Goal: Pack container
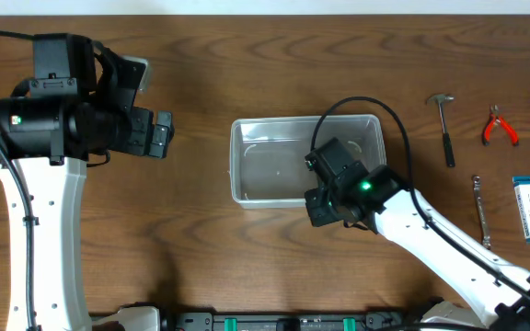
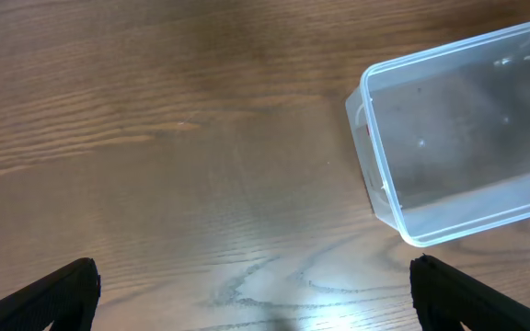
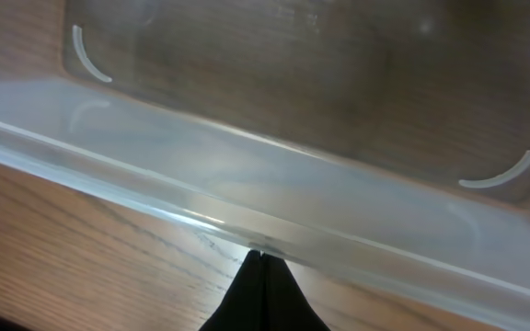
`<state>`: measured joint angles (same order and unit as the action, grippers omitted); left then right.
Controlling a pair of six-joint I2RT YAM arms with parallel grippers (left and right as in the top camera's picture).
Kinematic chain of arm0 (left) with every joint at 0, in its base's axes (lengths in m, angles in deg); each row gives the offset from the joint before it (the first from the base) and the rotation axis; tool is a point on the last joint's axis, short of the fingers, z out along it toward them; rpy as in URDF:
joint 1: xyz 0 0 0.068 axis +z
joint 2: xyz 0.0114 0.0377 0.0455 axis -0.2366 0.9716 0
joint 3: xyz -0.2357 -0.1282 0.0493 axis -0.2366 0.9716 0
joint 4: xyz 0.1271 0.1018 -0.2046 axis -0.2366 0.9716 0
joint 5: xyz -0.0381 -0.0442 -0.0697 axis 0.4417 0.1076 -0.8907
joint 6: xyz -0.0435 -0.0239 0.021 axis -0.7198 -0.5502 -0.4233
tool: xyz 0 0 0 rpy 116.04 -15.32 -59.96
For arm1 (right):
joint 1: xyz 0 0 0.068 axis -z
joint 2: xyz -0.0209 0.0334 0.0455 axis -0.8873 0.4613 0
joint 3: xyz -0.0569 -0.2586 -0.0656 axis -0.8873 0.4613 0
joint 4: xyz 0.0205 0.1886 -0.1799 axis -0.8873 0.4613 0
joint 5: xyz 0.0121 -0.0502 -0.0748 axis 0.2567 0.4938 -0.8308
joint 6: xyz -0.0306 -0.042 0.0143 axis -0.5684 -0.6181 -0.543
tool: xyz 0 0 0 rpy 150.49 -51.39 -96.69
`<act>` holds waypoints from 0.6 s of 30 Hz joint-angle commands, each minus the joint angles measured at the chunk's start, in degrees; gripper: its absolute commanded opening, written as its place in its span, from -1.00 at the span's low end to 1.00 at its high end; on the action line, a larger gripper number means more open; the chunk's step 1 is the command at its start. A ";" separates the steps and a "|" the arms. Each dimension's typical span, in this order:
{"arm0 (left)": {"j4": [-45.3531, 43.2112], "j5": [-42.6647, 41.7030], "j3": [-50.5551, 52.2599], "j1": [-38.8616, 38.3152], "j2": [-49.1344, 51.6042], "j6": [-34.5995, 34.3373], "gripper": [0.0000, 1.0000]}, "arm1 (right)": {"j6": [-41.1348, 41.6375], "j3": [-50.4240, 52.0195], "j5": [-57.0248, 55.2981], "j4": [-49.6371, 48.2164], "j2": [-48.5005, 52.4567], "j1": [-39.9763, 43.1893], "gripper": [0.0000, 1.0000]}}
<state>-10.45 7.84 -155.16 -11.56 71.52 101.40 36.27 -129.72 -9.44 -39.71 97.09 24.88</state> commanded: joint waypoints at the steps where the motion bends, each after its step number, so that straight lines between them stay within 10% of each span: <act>1: 0.20 0.15 -0.35 -0.22 -0.31 -0.35 0.96 | -1.18 0.31 0.02 -0.26 1.51 0.50 -0.98; 18: 0.20 0.15 -0.35 -0.22 -0.31 -0.35 0.96 | -1.53 0.26 -0.52 -3.13 1.70 0.50 -0.97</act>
<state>-10.45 7.84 -155.16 -11.56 71.52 101.40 36.01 -129.65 -9.64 -42.55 98.64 24.93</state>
